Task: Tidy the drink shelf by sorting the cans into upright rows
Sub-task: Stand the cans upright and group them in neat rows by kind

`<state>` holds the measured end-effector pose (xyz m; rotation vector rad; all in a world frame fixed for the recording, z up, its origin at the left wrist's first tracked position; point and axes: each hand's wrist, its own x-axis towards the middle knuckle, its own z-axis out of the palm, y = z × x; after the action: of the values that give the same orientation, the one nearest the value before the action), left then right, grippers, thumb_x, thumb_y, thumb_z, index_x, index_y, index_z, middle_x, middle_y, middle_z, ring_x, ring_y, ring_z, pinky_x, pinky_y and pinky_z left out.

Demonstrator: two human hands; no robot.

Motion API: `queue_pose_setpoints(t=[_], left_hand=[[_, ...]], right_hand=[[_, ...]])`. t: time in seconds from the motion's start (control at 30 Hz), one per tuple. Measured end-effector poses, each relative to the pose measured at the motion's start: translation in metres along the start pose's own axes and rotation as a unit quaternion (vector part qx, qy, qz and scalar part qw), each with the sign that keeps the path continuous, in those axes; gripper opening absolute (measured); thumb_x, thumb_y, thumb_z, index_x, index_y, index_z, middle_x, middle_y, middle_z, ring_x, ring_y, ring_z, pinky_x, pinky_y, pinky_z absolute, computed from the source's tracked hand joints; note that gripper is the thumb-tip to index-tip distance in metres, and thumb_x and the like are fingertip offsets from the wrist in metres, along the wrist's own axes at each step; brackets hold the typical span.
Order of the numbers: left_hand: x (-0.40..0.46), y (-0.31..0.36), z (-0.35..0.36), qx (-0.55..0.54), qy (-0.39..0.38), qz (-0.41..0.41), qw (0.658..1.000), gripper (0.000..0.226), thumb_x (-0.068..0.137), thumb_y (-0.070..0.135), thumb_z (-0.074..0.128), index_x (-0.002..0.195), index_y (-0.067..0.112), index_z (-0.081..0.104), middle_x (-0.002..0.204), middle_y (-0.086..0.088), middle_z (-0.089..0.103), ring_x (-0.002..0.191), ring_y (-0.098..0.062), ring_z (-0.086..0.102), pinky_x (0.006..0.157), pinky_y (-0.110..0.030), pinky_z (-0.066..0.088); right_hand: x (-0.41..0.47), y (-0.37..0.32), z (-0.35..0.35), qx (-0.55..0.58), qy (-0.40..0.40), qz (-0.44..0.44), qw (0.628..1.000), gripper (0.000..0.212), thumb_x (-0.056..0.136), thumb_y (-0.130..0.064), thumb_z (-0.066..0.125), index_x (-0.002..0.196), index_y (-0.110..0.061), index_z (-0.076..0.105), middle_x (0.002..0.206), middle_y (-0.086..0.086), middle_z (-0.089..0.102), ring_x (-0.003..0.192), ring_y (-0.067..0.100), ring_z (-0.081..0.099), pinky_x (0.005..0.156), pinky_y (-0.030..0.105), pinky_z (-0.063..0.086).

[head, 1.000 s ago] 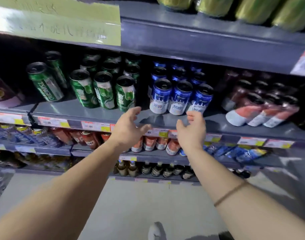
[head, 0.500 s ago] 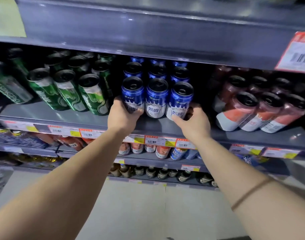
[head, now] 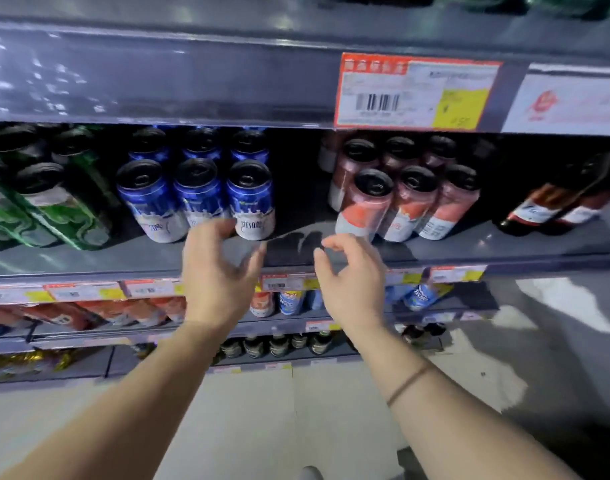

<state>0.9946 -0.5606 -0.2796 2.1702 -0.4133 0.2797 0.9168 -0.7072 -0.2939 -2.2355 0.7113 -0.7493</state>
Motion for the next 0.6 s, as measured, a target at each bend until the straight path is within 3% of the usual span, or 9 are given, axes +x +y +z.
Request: queue_pose_setpoints(t=[0.1, 0.17, 0.23, 0.33, 0.47, 0.6], left_hand=[[-0.002, 0.041, 0.041, -0.026, -0.14, 0.05, 0.989, 0.055, 0.078, 0.028, 0.078, 0.125, 0.01, 0.054, 0.112, 0.0, 0.053, 0.104, -0.016, 0.053, 0.09, -0.027, 0.044], [0.006, 0.062, 0.067, -0.041, -0.195, 0.006, 0.98, 0.07, 0.075, 0.036, 0.079, 0.132, 0.012, 0.047, 0.124, -0.002, 0.052, 0.113, -0.017, 0.052, 0.094, -0.023, 0.04], [0.015, 0.074, 0.091, -0.038, -0.233, -0.052, 0.97, 0.079, 0.059, 0.052, 0.081, 0.122, 0.017, 0.049, 0.12, -0.001, 0.056, 0.109, -0.02, 0.056, 0.094, -0.033, 0.047], [0.025, 0.08, 0.114, 0.009, -0.258, -0.098, 0.961, 0.08, 0.047, 0.061, 0.077, 0.111, 0.018, 0.054, 0.106, 0.0, 0.063, 0.097, -0.022, 0.062, 0.084, -0.042, 0.054], [0.028, 0.075, 0.124, 0.021, -0.234, -0.103, 0.966, 0.064, 0.067, 0.049, 0.079, 0.114, 0.017, 0.051, 0.096, 0.004, 0.061, 0.087, -0.021, 0.059, 0.078, -0.032, 0.048], [0.028, 0.072, 0.125, 0.007, -0.219, -0.101, 0.971, 0.061, 0.07, 0.049, 0.077, 0.114, 0.017, 0.051, 0.093, 0.006, 0.059, 0.087, -0.022, 0.059, 0.075, -0.029, 0.043]], right_hand=[[0.006, 0.037, -0.034, -0.059, 0.06, 0.056, 0.995, 0.013, 0.081, -0.023, 0.066, 0.093, -0.022, 0.068, 0.09, -0.003, 0.068, 0.087, 0.025, 0.058, 0.076, 0.034, 0.042], [0.019, 0.055, -0.053, -0.074, 0.075, 0.108, 0.988, 0.02, 0.082, -0.023, 0.066, 0.102, -0.02, 0.067, 0.098, 0.002, 0.067, 0.095, 0.028, 0.057, 0.081, 0.032, 0.036], [0.03, 0.068, -0.068, -0.098, 0.069, 0.136, 0.983, 0.031, 0.082, -0.026, 0.066, 0.112, -0.019, 0.064, 0.107, 0.005, 0.065, 0.105, 0.029, 0.055, 0.09, 0.035, 0.037], [0.037, 0.078, -0.075, -0.125, 0.027, 0.131, 0.983, 0.036, 0.082, -0.03, 0.066, 0.115, -0.018, 0.06, 0.111, 0.005, 0.064, 0.11, 0.029, 0.054, 0.094, 0.042, 0.039], [0.04, 0.083, -0.07, -0.122, -0.018, 0.086, 0.989, 0.03, 0.081, -0.031, 0.065, 0.108, -0.018, 0.059, 0.085, 0.005, 0.062, 0.098, 0.026, 0.055, 0.098, 0.041, 0.035], [0.043, 0.088, -0.065, -0.119, -0.034, 0.058, 0.991, 0.028, 0.082, -0.032, 0.064, 0.107, -0.02, 0.059, 0.101, 0.0, 0.065, 0.104, 0.022, 0.055, 0.102, 0.037, 0.03]])
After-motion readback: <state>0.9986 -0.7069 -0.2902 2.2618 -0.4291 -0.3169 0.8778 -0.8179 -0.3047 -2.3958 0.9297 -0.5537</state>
